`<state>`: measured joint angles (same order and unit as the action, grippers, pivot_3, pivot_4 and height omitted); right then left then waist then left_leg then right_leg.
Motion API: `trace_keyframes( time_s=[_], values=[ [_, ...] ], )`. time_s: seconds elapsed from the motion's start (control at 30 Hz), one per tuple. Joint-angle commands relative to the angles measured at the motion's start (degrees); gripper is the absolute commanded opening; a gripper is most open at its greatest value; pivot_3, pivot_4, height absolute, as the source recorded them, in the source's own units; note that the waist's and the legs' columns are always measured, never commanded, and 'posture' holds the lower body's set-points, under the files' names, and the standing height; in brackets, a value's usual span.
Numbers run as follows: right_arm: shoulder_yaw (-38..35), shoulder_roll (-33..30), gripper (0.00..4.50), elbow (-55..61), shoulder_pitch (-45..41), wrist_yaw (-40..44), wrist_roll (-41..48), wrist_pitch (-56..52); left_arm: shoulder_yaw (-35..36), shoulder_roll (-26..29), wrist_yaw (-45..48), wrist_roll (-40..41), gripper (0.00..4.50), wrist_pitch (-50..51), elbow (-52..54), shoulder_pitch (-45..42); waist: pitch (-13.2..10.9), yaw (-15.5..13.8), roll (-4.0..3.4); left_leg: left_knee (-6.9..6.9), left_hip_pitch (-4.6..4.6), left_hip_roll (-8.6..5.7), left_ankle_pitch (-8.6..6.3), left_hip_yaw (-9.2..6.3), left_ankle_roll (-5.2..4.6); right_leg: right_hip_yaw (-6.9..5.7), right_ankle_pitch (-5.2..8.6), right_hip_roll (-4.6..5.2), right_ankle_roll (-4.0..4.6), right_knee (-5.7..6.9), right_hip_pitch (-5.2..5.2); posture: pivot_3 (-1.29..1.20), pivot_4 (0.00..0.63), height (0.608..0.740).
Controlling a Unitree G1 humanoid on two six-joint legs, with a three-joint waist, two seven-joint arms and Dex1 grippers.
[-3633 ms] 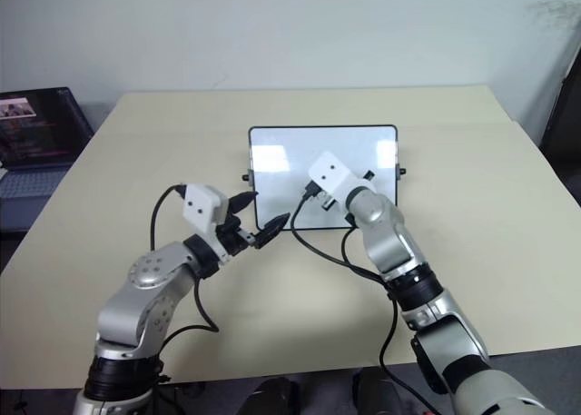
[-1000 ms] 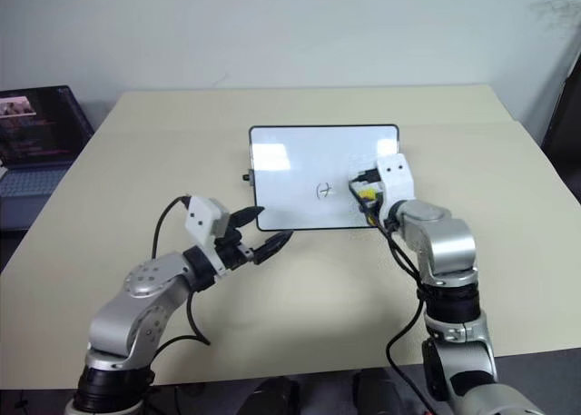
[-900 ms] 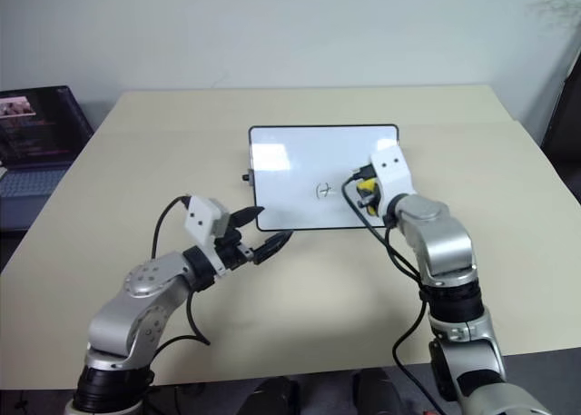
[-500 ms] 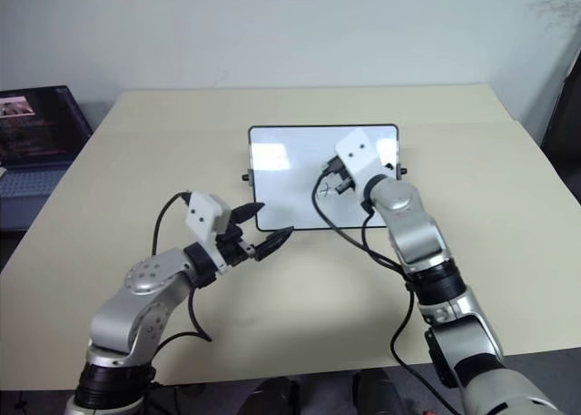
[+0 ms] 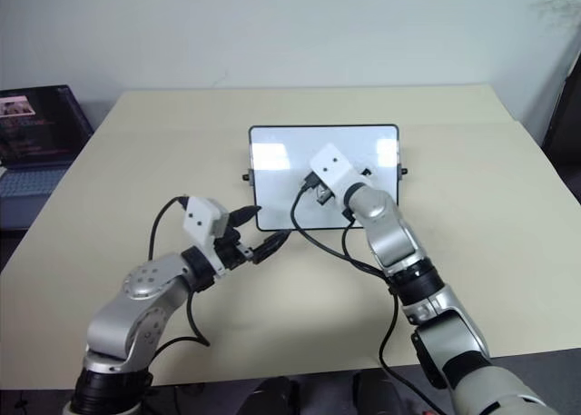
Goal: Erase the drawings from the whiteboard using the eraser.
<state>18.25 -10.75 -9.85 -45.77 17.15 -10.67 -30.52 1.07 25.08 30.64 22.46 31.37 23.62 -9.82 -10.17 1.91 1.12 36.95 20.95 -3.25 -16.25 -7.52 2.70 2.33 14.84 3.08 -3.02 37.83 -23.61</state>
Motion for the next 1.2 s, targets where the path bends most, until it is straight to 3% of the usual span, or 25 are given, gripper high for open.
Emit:
trace_keyframes(
  time_s=[0.03, 0.4, 0.83, 1.2],
  values=[
    [-0.80, 0.04, 0.98, 0.46, -1.96, -0.93, -1.48, 1.72, 1.18, 0.70, -0.19, 0.74, 4.50, 0.13, 3.17, 0.10, 0.00, -0.02, 0.00, 0.00, 0.00, 0.00, 0.00, 0.00, 0.00, 0.00, 0.00, 0.00, 0.00, 0.00, 0.00, 0.00, 0.150, 0.740],
    [-0.55, -0.40, 0.98, -2.09, -2.23, -2.98, -4.64, 2.25, 1.44, 0.79, -0.17, 0.84, 4.50, 0.72, 3.14, -0.34, 0.00, -0.02, 0.00, 0.01, -0.01, -0.01, 0.00, 0.00, 0.00, 0.00, 0.00, 0.00, 0.00, 0.03, 0.00, 0.00, 0.150, 0.740],
    [4.16, 3.20, 0.98, -3.04, 7.60, -0.30, -4.90, 6.05, 2.14, 0.80, -0.79, 1.28, 4.50, 1.70, 4.84, 0.83, 0.07, 0.23, 0.03, 0.02, -0.15, 0.04, 0.00, 0.01, -0.01, 0.00, 0.00, -0.02, 0.01, 0.10, 0.12, 0.00, 0.150, 0.740],
    [3.91, 2.82, 0.98, -1.76, 8.96, 1.15, -5.59, 6.03, 1.69, 0.72, -0.80, 1.22, 4.50, 1.75, 4.26, 0.05, 0.08, 0.40, 0.05, 0.06, -0.36, 0.03, 0.03, -0.07, -0.11, -0.07, -0.05, -0.15, 0.07, 0.15, 0.37, 0.00, 0.150, 0.740]
  ],
)
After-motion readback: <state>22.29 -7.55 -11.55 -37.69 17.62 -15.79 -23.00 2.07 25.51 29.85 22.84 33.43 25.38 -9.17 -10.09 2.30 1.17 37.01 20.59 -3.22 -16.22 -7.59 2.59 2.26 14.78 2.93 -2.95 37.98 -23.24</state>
